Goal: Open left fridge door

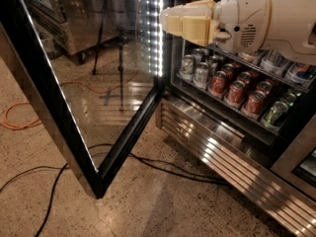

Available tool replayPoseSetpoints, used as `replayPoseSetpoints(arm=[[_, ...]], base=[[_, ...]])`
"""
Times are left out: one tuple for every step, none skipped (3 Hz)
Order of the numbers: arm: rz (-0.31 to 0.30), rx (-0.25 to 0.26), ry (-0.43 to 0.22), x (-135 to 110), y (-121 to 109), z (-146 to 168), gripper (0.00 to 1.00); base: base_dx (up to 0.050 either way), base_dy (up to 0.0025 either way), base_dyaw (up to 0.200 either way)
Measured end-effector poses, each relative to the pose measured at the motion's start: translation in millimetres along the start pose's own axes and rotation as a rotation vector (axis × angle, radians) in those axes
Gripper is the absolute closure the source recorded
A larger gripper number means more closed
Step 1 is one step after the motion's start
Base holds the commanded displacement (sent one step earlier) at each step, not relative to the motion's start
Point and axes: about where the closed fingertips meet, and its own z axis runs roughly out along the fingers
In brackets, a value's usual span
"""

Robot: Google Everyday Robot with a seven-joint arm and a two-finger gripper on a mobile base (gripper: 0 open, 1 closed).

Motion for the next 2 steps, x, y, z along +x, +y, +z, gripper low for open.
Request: replayPoseSetpoints(arm=[[0.0,0.0,0.0,0.0,0.0,0.0,1.0],[0.0,0.0,0.0,0.0,0.0,0.0,1.0]], base=[[0.0,0.00011,-0.201],[0.0,-0.0001,-0.197]])
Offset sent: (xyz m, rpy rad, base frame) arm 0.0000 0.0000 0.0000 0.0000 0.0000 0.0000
